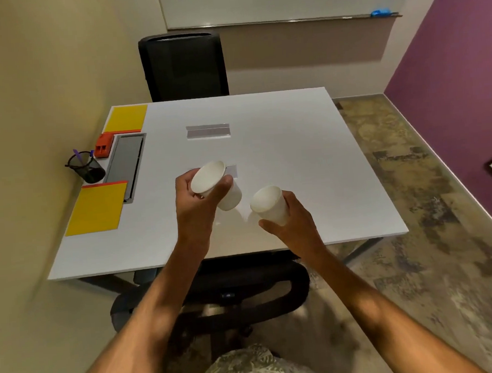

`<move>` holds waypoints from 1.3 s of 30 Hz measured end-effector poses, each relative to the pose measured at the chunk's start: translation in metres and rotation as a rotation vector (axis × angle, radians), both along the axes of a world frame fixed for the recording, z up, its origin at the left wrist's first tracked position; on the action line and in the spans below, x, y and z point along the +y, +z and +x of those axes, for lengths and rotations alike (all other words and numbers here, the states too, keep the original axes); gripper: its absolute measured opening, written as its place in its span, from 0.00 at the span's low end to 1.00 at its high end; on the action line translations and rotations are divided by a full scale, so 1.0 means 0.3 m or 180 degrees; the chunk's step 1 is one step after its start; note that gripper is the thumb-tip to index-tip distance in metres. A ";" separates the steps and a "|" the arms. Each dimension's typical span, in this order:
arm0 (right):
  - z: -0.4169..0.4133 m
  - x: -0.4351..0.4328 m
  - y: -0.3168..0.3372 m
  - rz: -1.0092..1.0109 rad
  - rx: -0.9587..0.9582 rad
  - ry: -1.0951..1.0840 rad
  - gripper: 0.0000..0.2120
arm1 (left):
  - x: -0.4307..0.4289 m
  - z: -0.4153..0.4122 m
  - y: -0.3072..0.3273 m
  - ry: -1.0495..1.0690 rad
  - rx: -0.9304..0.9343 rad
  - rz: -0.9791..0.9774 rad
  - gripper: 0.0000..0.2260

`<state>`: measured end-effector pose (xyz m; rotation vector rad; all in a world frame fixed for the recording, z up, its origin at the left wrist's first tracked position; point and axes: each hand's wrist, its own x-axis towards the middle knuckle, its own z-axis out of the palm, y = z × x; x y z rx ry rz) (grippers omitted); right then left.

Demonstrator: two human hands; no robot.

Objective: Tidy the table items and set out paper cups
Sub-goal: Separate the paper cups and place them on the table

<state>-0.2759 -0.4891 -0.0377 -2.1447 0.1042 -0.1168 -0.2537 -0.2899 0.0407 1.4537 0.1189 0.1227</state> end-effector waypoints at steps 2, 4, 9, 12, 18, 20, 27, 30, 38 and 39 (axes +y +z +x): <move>0.018 -0.028 0.007 0.0036 0.0017 -0.0193 0.35 | -0.018 0.032 -0.024 0.0002 0.0114 0.0012 0.33; 0.034 -0.058 0.008 0.0031 0.0041 -0.0376 0.35 | -0.033 0.060 -0.049 0.0026 0.0215 0.0021 0.31; 0.092 -0.135 -0.007 0.0192 0.0143 -0.0576 0.33 | -0.071 0.125 -0.093 -0.0058 0.0445 -0.0188 0.35; 0.159 -0.172 -0.020 0.0248 0.0302 -0.0508 0.33 | -0.081 0.177 -0.114 -0.0114 0.0639 -0.0440 0.32; 0.404 -0.252 -0.098 0.0220 0.0537 -0.0265 0.34 | -0.125 0.293 -0.206 -0.0191 0.0991 -0.0419 0.25; 0.502 -0.273 -0.140 0.0256 0.0598 -0.0138 0.33 | -0.163 0.351 -0.233 0.0003 0.1117 -0.0374 0.23; 0.818 -0.346 -0.284 0.0102 0.0832 0.0400 0.34 | -0.317 0.521 -0.314 0.0685 0.1445 -0.0367 0.29; 0.926 -0.351 -0.355 0.0073 0.0886 0.0501 0.33 | -0.361 0.571 -0.343 0.0811 0.1489 -0.0347 0.27; 1.138 -0.301 -0.545 0.0119 0.1122 0.0633 0.35 | -0.427 0.621 -0.402 0.1026 0.1708 -0.0286 0.29; 1.149 -0.295 -0.562 0.0162 0.1127 0.0636 0.35 | -0.434 0.624 -0.408 0.1068 0.1733 -0.0287 0.29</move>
